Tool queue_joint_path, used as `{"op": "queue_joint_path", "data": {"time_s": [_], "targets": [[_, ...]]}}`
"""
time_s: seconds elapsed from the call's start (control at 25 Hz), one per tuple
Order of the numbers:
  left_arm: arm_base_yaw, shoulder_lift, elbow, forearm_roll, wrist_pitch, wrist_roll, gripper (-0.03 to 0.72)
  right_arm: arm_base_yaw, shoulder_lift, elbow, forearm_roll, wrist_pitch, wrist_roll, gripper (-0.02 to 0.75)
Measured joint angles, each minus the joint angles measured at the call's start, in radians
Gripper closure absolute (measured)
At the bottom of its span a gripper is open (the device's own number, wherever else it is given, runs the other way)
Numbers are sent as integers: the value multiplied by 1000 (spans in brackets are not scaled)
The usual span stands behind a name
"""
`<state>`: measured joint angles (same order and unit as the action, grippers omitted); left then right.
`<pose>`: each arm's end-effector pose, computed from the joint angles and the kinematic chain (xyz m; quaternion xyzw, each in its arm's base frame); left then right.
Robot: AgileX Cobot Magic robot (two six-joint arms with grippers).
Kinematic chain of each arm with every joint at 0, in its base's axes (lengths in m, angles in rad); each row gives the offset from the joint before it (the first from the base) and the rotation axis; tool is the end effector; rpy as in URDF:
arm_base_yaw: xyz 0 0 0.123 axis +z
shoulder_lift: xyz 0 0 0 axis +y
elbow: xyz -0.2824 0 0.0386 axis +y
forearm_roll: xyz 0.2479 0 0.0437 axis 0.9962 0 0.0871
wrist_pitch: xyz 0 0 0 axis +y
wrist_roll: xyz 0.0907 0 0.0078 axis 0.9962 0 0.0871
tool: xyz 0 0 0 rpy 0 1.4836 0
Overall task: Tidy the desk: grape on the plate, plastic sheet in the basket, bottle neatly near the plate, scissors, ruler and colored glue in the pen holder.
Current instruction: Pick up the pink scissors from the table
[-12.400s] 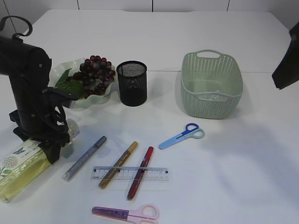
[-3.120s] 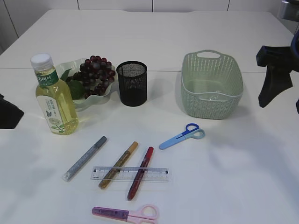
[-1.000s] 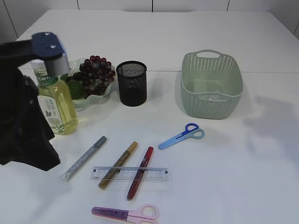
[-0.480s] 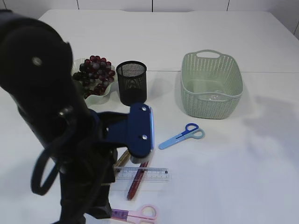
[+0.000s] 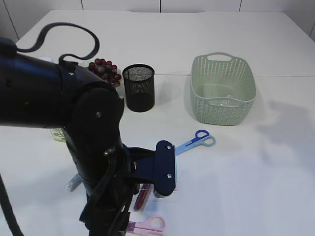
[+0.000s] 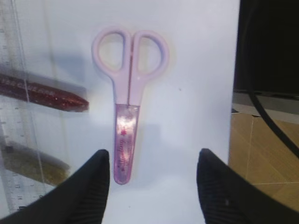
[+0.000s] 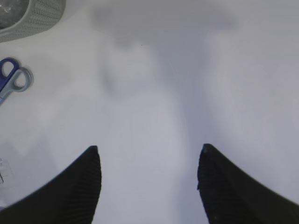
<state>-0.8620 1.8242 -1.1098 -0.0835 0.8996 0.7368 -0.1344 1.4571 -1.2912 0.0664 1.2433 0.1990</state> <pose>0.2090 -0.2530 0.1666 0.6985 0.7145 -0.0346 0.0199 0.2786 -0.0319 0.3220 0.1712 0.9769 0.0365 0.1229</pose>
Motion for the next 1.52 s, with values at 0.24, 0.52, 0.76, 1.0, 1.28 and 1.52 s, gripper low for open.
{"op": "queue_joint_path", "data": {"time_s": [0.24, 0.52, 0.76, 1.0, 1.28, 1.52], "targets": [[0, 36, -2, 22, -105, 0, 254, 0, 0, 0, 0, 0, 0, 230], [0, 54, -2, 24, -125, 0, 254, 0, 0, 0, 0, 0, 0, 230], [0, 54, -2, 20, -127, 0, 254, 0, 0, 0, -2, 0, 0, 230], [0, 54, -2, 3, -127, 0, 254, 0, 0, 0, -2, 0, 0, 230], [0, 71, -2, -3, -127, 0, 256, 0, 0, 0, -2, 0, 0, 230], [0, 73, -2, -3, -125, 0, 305, 0, 0, 0, -2, 0, -2, 230]]}}
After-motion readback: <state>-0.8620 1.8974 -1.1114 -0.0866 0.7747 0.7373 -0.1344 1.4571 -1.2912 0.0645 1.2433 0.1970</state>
